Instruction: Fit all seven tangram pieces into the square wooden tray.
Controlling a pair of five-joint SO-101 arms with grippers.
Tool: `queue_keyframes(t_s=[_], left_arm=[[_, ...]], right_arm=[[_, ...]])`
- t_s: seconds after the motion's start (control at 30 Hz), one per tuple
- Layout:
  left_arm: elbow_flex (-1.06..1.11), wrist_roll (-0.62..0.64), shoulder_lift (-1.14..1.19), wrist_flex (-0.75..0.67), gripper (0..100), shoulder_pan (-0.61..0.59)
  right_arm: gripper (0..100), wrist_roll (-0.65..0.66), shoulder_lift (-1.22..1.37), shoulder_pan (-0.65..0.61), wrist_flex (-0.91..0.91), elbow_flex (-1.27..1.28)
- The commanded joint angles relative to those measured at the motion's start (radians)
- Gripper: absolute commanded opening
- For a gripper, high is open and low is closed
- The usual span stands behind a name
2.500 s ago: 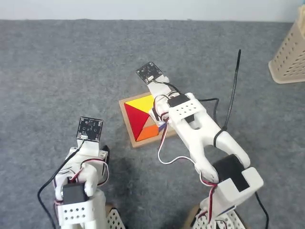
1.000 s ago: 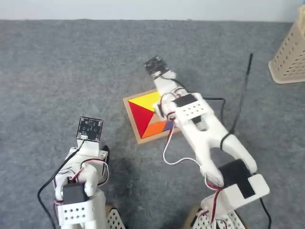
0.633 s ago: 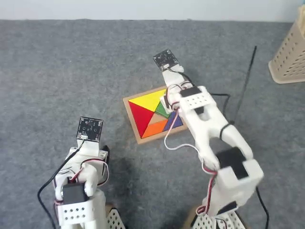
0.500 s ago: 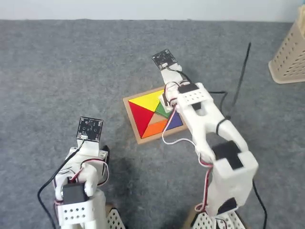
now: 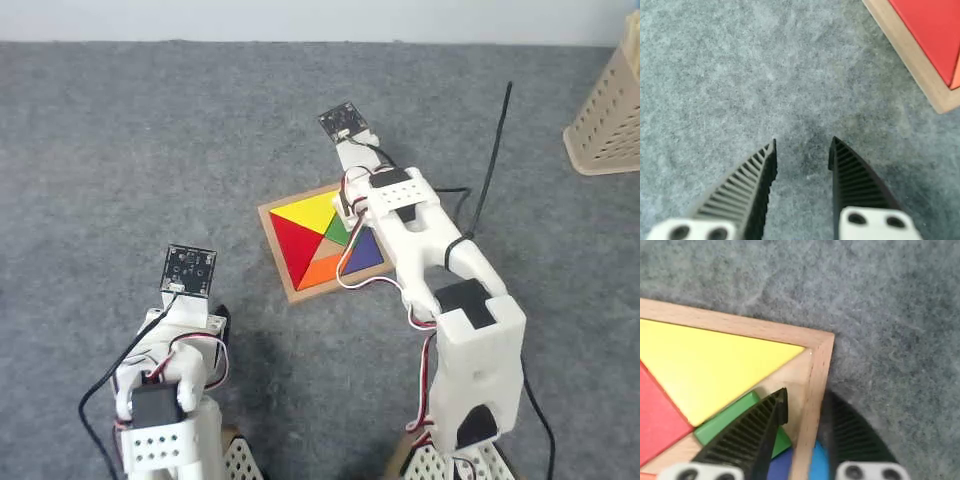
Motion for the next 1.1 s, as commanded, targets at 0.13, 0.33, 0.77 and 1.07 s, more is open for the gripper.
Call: queue_keyframes(t_s=[0.13,0.33,0.77,1.07], left_arm=[[-0.012,-0.005,-0.006,0.005,17,0.002],[-0.012,-0.005,-0.006,0.005,17,0.002],[-0.012,-0.005,-0.006,0.005,17,0.002],[-0.012,-0.005,-0.006,0.005,17,0.002]], right_arm=[[0.6,-0.061,-0.024,-0.004,0.174,-0.048],[0.6,-0.115,-0.07,-0.004,0.188,0.003],[22.1,-0.11,-0.274,0.001,0.205,0.12],[22.7,0.207,-0.28,0.048,0.263,0.126]])
